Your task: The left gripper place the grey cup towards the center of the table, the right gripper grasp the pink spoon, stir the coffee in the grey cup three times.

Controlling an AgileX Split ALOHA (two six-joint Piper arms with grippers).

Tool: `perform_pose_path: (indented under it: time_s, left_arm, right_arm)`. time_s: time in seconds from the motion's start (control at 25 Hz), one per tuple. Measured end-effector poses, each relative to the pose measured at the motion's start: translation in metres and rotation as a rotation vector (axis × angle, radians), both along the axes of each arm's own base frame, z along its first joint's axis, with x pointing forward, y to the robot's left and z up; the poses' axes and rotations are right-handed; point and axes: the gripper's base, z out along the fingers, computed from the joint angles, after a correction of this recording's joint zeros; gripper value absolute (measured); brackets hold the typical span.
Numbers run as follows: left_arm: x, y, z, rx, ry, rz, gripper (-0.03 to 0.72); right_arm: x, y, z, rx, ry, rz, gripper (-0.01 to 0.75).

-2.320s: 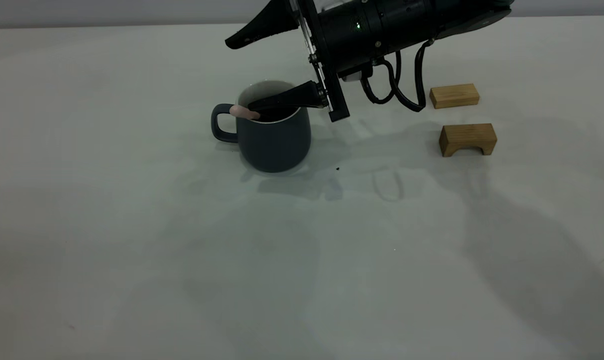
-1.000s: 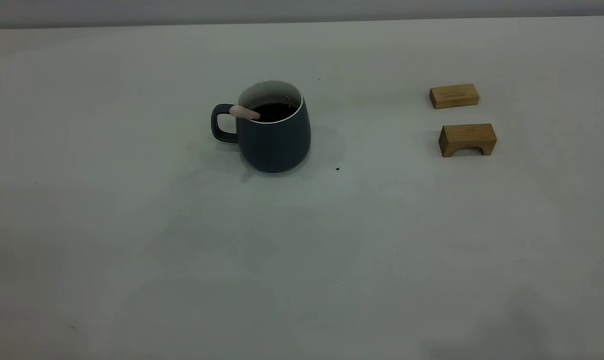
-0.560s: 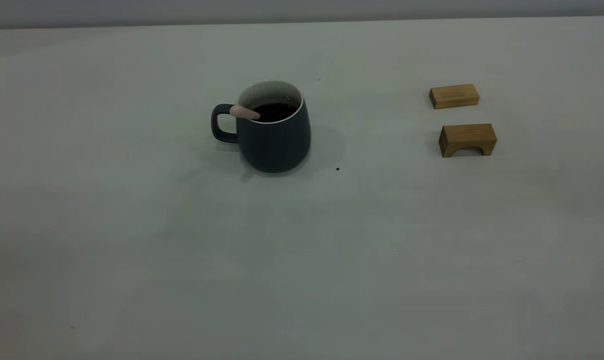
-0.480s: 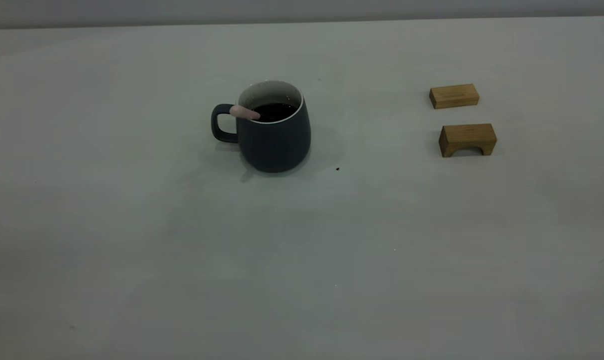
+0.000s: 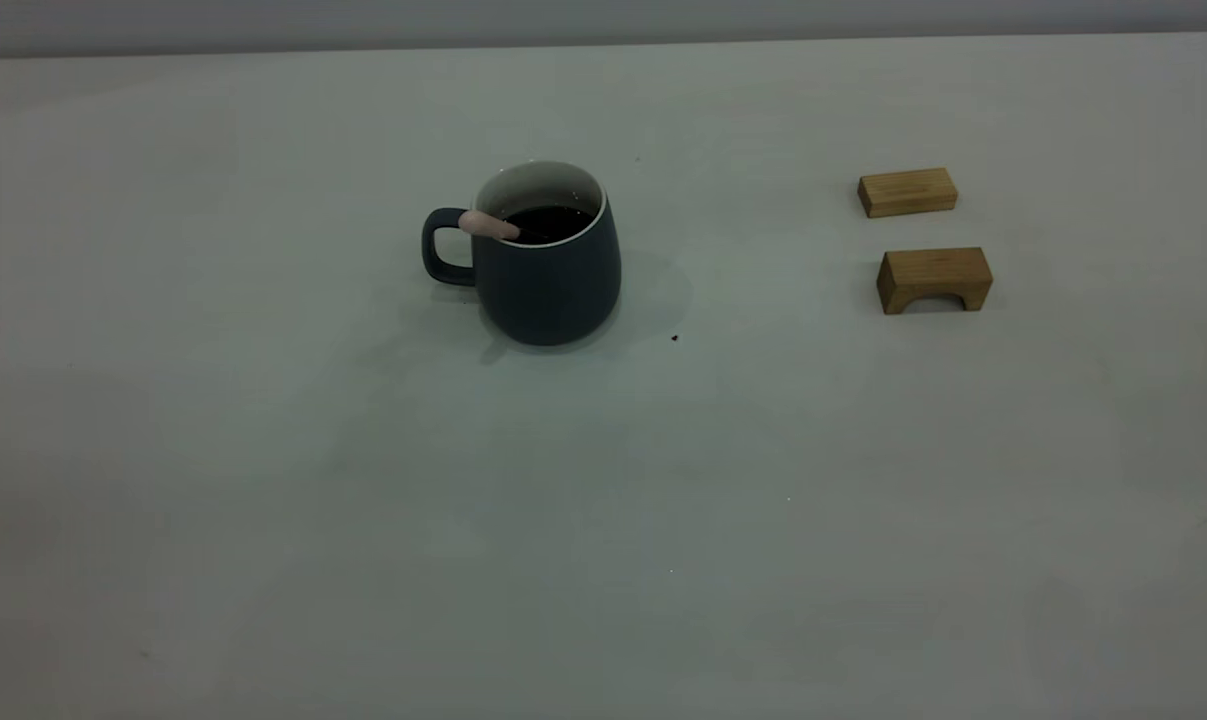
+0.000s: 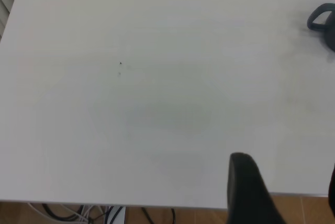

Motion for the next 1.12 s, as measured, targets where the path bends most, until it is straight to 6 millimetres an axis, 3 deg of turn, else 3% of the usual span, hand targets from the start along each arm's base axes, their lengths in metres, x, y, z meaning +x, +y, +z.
perform_pose_path:
  time_s: [0.24, 0.56, 1.12]
  left_arm:
    - [0.000, 0.000, 0.000, 0.000, 0.000, 0.000, 0.446]
    - [0.000, 0.000, 0.000, 0.000, 0.000, 0.000, 0.446]
    - [0.000, 0.000, 0.000, 0.000, 0.000, 0.000, 0.446]
  right_arm:
    - [0.008, -0.002, -0.028, -0.006, 0.015, -0.024, 0.237]
    - [0.016, -0.001, -0.047, 0.008, 0.090, -0.104, 0.237]
    - [0.017, -0.002, -0.051, -0.010, 0.106, -0.133, 0.237]
